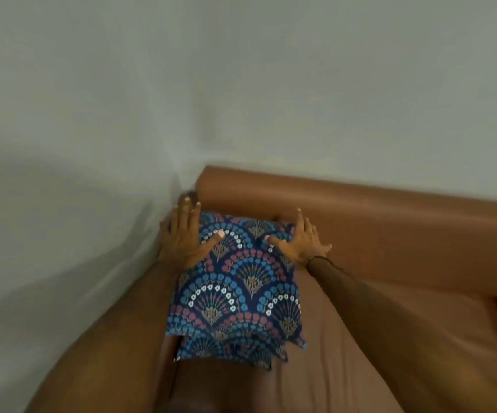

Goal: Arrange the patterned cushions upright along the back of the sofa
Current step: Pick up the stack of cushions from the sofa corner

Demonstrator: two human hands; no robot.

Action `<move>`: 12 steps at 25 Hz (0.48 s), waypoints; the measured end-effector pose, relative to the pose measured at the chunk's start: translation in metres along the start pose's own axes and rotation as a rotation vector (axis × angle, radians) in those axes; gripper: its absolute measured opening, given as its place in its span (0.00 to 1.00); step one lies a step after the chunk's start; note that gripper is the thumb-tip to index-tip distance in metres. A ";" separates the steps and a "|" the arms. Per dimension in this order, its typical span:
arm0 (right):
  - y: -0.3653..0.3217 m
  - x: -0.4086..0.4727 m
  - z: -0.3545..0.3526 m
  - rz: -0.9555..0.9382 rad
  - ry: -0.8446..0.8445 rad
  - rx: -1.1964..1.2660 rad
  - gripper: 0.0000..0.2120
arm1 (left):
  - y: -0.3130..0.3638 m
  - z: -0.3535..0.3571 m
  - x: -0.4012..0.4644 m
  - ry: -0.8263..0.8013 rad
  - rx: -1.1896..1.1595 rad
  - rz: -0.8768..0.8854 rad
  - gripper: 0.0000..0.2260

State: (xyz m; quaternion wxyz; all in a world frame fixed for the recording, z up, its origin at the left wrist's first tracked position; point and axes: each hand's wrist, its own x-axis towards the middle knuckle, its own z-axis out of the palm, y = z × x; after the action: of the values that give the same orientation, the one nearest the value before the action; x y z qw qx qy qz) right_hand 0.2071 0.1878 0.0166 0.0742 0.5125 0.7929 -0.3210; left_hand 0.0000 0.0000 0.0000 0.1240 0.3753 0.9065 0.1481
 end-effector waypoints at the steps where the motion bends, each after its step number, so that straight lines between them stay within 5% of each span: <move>1: 0.007 0.005 0.023 0.098 -0.099 0.094 0.63 | -0.010 0.025 -0.006 -0.119 -0.030 -0.097 0.52; 3: 0.019 0.009 0.062 0.276 -0.235 0.394 0.63 | -0.031 0.070 -0.017 -0.291 -0.199 -0.272 0.56; 6: 0.032 0.001 0.094 0.395 -0.452 0.731 0.31 | -0.054 0.108 -0.027 -0.232 -0.593 -0.484 0.70; 7: 0.038 0.003 0.099 0.404 -0.437 0.784 0.28 | -0.059 0.111 -0.024 -0.210 -0.660 -0.502 0.71; 12: 0.070 -0.004 0.066 0.383 -0.260 1.031 0.43 | -0.033 0.078 -0.025 -0.350 -0.883 -0.514 0.54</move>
State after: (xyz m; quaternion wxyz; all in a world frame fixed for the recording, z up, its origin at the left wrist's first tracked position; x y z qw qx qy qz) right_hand 0.2555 0.1654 -0.0640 -0.0316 0.5736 0.4107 -0.7080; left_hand 0.0222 -0.0268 -0.0813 0.4514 0.0724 0.7864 0.4154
